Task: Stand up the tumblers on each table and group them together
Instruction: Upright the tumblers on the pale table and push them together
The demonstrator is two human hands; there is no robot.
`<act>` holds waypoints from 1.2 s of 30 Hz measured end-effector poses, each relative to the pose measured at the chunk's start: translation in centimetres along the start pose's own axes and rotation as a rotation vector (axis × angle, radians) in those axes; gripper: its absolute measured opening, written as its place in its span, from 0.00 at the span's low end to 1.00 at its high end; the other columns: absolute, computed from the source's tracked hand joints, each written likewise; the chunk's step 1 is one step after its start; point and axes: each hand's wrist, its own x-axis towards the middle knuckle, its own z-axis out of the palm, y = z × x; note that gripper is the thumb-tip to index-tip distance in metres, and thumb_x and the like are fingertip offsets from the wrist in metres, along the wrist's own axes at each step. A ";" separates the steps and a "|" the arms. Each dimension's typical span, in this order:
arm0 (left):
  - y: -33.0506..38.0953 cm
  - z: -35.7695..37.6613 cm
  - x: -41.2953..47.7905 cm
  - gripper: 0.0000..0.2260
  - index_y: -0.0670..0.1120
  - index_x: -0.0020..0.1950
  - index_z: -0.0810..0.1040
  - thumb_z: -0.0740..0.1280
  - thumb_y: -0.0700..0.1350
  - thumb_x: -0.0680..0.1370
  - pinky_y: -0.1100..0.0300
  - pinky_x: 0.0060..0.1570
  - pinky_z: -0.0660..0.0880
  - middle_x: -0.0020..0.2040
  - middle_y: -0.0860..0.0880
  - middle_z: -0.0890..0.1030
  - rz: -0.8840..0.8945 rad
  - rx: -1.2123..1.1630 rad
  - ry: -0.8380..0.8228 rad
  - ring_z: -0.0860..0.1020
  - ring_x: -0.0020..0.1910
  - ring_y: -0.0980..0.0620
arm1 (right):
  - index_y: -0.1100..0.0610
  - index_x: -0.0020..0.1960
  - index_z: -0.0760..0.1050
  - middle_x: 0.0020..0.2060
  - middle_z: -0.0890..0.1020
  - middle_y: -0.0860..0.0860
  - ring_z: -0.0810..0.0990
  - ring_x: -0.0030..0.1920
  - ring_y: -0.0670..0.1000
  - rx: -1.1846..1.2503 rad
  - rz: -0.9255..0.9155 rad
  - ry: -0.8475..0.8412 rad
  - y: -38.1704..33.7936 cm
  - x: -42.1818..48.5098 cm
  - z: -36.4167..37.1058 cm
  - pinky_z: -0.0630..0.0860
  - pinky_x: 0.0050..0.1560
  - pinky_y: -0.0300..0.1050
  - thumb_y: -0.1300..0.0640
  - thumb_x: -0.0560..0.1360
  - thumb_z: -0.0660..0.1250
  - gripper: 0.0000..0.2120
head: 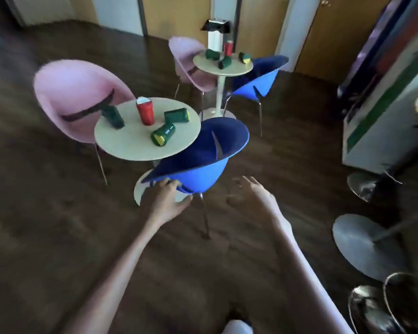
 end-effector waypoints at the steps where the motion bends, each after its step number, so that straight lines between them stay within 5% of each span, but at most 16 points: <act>1: -1.3 -0.2 0.5 0.32 0.41 0.50 0.78 0.58 0.67 0.65 0.45 0.53 0.74 0.48 0.41 0.80 -0.039 -0.019 -0.007 0.77 0.53 0.39 | 0.48 0.63 0.70 0.60 0.75 0.48 0.75 0.61 0.53 -0.002 -0.016 -0.019 -0.9 1.4 1.0 0.72 0.57 0.49 0.43 0.69 0.67 0.24; 10: -7.5 -1.2 8.8 0.18 0.36 0.55 0.78 0.72 0.47 0.72 0.62 0.44 0.65 0.51 0.39 0.78 -0.232 -0.114 0.025 0.76 0.54 0.44 | 0.49 0.69 0.66 0.66 0.72 0.47 0.73 0.64 0.50 -0.055 -0.230 -0.144 -4.6 16.6 6.6 0.71 0.56 0.48 0.42 0.72 0.66 0.28; 14: -10.3 -0.8 14.5 0.22 0.43 0.54 0.79 0.66 0.59 0.69 0.60 0.38 0.71 0.49 0.44 0.80 -0.301 -0.053 0.043 0.79 0.44 0.48 | 0.48 0.68 0.67 0.64 0.73 0.47 0.73 0.64 0.50 -0.039 -0.301 -0.206 -6.5 24.0 7.9 0.73 0.56 0.50 0.40 0.72 0.66 0.28; 19: -12.3 -2.6 19.3 0.18 0.43 0.57 0.78 0.69 0.53 0.73 0.61 0.41 0.68 0.52 0.46 0.81 -0.370 -0.036 0.092 0.79 0.50 0.48 | 0.48 0.67 0.68 0.63 0.74 0.47 0.74 0.62 0.49 -0.036 -0.406 -0.274 -10.2 32.0 10.0 0.72 0.54 0.48 0.40 0.73 0.65 0.26; 24: -19.1 -4.0 23.8 0.24 0.47 0.55 0.77 0.64 0.63 0.69 0.53 0.43 0.78 0.48 0.50 0.81 -0.440 -0.120 0.118 0.80 0.45 0.51 | 0.50 0.67 0.69 0.64 0.75 0.48 0.75 0.62 0.50 -0.020 -0.462 -0.316 -15.2 38.7 13.5 0.73 0.56 0.48 0.41 0.73 0.66 0.26; 30: -28.0 -7.0 31.7 0.22 0.46 0.61 0.75 0.66 0.59 0.73 0.57 0.47 0.77 0.55 0.48 0.80 -0.470 -0.016 0.146 0.79 0.50 0.51 | 0.50 0.63 0.71 0.57 0.79 0.50 0.79 0.55 0.49 0.115 -0.374 -0.417 -22.6 48.2 20.3 0.77 0.54 0.48 0.43 0.72 0.67 0.22; 36: -37.9 -8.8 41.9 0.23 0.46 0.63 0.74 0.65 0.59 0.74 0.55 0.54 0.75 0.62 0.48 0.78 -0.505 -0.188 0.045 0.77 0.58 0.51 | 0.55 0.62 0.73 0.50 0.78 0.51 0.79 0.54 0.52 0.362 -0.141 -0.502 -30.7 58.7 27.6 0.73 0.51 0.43 0.50 0.75 0.66 0.18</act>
